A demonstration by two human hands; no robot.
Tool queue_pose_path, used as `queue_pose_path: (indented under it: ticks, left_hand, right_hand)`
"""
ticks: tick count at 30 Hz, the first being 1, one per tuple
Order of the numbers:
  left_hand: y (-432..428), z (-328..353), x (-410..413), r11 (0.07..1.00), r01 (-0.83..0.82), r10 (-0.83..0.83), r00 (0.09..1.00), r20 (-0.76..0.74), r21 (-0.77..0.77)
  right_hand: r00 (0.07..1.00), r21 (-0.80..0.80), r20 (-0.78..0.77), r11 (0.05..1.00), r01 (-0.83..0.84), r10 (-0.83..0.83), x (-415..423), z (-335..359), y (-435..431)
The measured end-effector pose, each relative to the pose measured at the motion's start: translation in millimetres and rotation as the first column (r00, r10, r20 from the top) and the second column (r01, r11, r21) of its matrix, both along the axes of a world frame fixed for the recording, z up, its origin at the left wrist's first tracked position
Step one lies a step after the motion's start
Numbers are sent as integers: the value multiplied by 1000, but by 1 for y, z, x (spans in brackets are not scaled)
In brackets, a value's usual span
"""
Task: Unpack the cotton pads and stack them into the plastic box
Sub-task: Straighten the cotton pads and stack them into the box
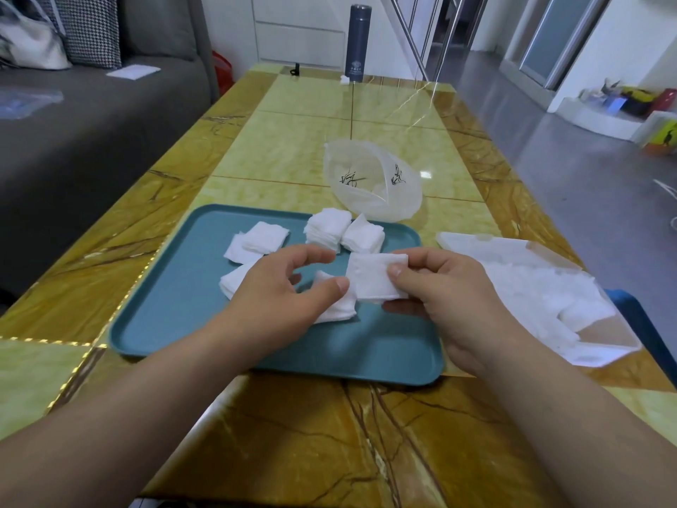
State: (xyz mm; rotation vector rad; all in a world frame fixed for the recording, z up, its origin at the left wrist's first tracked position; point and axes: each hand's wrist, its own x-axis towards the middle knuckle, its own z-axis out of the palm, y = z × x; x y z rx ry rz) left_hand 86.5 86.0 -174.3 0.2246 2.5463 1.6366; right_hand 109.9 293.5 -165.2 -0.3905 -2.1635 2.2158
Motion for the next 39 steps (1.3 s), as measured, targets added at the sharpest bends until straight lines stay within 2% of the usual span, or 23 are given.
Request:
queue_pose_path:
  ticks: [3,6,9,14,16,19,23,26,39]
  left_hand:
    - [2,3,1,993,86,-86,996,2,79]
    - [0,6,3,973,87,-105,991,77,213]
    - [-3,7,2,962,52,-89,988,126,269]
    - [-7,6,-5,942,-23,-23,991,134,334]
    - [-8,9,-5,915,9,-70,988,135,404]
    - [-5,14,1,851,102,-212,964,159,516]
    - [1,9,2,917,76,-137,982,130,390]
    - [2,7,1,930,14,-66,990,129,368]
    - [5,4,-1,945,-51,21,995,96,322]
  right_hand:
    - [996,-57,-2,994,-93,93,1,1,-3]
    - [993,-56,2,992,-116,116,0,0,-5]
    - [998,-65,16,996,-56,57,-1,-2,-4]
    - [988,-41,60,988,146,-143,-6,-6,1]
    - [986,-35,83,988,147,-144,-6,-6,2]
    - [995,-102,89,994,43,-34,-2,-1,-3]
    - [987,-250,54,959,-134,152,4,10,-14]
    - [975,-262,22,942,-208,221,7,12,-17]
    - [976,-210,57,958,-194,210,5,8,-17]
